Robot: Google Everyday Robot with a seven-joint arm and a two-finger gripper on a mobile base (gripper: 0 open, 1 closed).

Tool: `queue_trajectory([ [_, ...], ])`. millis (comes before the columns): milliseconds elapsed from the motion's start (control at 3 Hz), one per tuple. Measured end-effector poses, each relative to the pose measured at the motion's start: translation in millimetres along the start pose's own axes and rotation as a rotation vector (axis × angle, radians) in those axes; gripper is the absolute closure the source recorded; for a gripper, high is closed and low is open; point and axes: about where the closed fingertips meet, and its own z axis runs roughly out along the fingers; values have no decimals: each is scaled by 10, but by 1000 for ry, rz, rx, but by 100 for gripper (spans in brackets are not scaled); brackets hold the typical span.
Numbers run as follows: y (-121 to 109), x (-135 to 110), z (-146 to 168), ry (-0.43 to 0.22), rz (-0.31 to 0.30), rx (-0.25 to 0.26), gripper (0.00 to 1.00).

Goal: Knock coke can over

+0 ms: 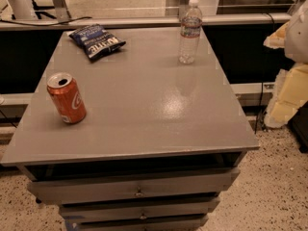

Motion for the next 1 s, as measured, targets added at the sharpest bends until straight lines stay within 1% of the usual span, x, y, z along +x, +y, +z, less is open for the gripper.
queue_trajectory([
  [333, 0, 0, 0, 0, 0, 0, 0],
  [667, 18, -55, 57, -74, 21, -13, 0],
  [1000, 138, -319, 306, -243, 56, -54, 0],
])
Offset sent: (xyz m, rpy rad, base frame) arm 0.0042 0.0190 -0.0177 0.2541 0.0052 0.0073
